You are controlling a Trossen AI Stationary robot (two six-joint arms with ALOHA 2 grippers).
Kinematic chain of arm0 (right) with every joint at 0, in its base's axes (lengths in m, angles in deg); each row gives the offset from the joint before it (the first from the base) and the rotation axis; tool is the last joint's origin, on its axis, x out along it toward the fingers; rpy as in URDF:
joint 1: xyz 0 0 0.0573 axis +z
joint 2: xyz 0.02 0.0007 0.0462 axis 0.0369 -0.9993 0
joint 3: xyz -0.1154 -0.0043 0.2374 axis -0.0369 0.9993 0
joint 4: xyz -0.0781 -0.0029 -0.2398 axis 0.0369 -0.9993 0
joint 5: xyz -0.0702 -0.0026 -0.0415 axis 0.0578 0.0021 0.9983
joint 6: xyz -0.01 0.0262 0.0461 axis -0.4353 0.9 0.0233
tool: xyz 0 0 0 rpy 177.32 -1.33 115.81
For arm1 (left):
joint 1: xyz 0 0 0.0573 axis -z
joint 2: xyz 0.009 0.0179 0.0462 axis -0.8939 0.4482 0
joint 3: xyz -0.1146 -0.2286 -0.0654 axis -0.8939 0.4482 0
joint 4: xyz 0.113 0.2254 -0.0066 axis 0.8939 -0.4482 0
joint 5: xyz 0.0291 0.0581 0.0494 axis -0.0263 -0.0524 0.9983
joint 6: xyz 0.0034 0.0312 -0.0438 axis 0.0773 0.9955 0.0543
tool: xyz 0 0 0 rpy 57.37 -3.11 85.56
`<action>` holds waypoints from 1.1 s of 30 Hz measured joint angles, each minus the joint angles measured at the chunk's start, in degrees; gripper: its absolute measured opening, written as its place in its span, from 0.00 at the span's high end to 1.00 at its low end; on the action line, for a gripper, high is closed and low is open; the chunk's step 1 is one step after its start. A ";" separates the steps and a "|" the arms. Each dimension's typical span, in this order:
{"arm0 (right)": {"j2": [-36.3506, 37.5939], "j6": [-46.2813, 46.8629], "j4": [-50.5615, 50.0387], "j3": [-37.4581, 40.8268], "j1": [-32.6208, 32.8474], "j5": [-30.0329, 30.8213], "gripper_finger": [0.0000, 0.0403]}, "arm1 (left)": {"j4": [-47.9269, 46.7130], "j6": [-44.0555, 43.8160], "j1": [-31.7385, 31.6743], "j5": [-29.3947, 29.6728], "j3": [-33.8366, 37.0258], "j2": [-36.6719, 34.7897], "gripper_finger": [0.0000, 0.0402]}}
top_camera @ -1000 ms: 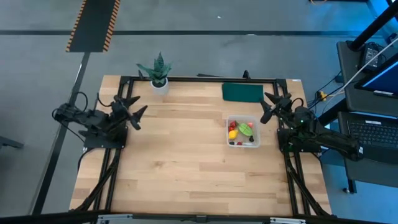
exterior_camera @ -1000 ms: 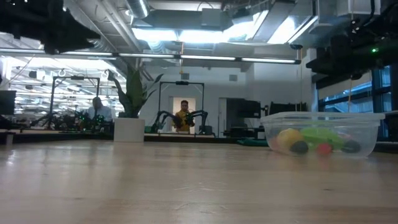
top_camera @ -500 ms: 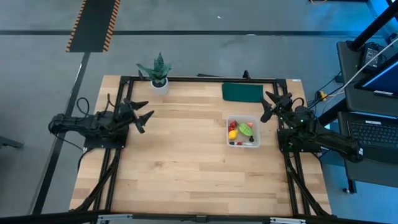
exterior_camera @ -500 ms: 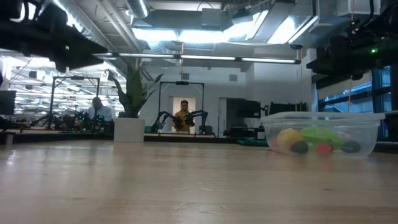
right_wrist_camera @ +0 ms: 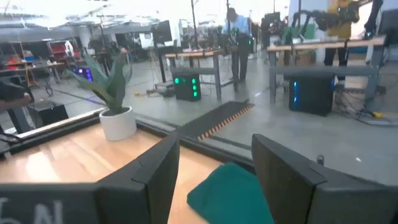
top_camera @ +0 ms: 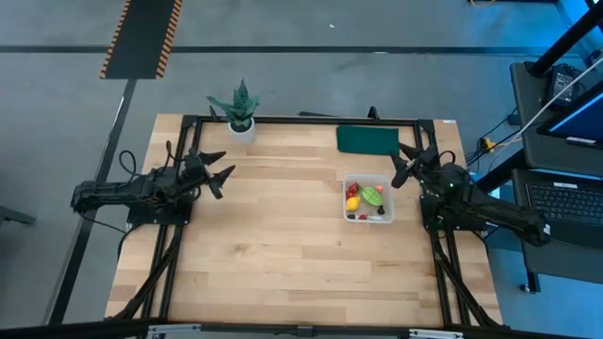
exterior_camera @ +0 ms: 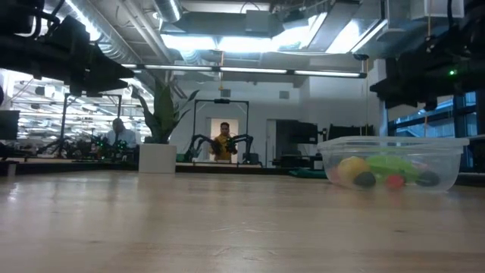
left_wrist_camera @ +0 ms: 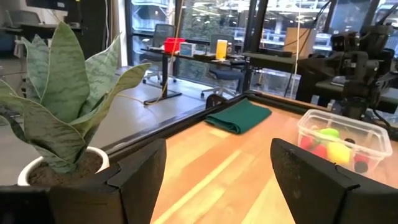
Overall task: Pick and placing Produce into tupperware
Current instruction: Return to Home Position
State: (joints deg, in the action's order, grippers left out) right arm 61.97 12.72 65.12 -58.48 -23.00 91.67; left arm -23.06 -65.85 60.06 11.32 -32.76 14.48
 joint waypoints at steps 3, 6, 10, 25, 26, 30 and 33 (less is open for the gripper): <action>0.21 -1.36 1.52 0.36 0.00 -0.06 0.49 | 0.06 0.62 -0.34 0.31 0.00 0.00 0.30; 0.24 -1.72 1.18 0.36 0.00 -0.06 0.49 | -0.20 2.13 -0.48 1.91 0.00 0.00 0.30; 0.26 -1.49 0.81 0.36 0.00 -0.06 0.49 | -0.23 3.66 -0.48 2.09 0.00 0.00 0.30; 0.24 -1.49 0.74 0.36 0.00 -0.06 0.49 | -0.31 3.34 -0.48 2.08 0.00 0.00 0.30; 0.26 -1.49 0.74 0.36 0.00 -0.06 0.49 | -0.31 3.34 -0.48 2.08 0.00 0.00 0.30; 0.24 -1.48 0.74 0.35 0.00 -0.06 0.49 | -0.34 3.34 -0.48 2.08 0.00 0.00 0.30; 0.25 -1.49 0.74 0.34 0.00 -0.06 0.49 | -0.36 3.34 -0.48 2.08 0.00 0.00 0.30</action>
